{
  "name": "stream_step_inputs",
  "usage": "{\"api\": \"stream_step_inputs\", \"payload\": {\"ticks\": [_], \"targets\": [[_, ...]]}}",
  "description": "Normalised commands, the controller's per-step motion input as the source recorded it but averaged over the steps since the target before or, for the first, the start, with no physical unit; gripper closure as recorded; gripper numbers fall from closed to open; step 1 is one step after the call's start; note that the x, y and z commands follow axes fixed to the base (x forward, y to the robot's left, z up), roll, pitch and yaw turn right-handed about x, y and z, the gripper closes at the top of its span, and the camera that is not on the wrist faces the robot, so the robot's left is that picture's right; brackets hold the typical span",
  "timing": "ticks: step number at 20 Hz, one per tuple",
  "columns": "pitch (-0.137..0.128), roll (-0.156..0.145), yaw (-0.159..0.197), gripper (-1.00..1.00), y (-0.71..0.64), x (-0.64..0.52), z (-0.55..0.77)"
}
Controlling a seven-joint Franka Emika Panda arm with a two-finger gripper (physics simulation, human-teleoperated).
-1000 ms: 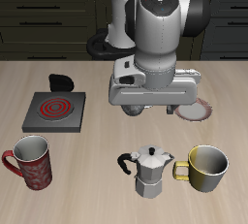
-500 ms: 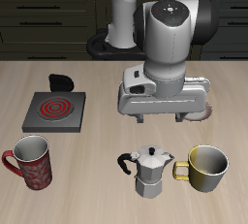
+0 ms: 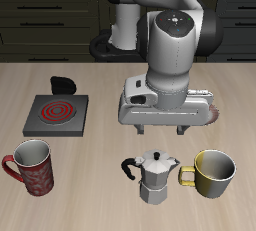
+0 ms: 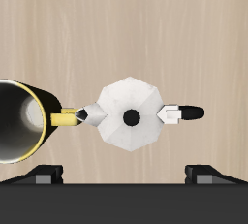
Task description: Place the moka pot on the stove
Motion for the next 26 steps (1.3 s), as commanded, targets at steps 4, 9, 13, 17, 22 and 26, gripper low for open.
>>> {"api": "stream_step_inputs", "payload": {"ticks": [4, 9, 13, 17, 22, 26], "targets": [[-0.021, -0.007, 0.007, -1.00, -0.11, -0.05, -0.25], [-0.025, -0.005, -0.010, -1.00, 0.01, -0.01, -0.12], [0.000, 0.017, 0.029, -1.00, 0.00, 0.01, -0.20], [-0.002, -0.030, -0.024, -1.00, -0.19, 0.02, -0.17], [-0.031, -0.018, 0.024, -1.00, -0.09, -0.07, -0.09], [0.024, 0.001, -0.012, -1.00, -0.07, 0.01, -0.12]]}}
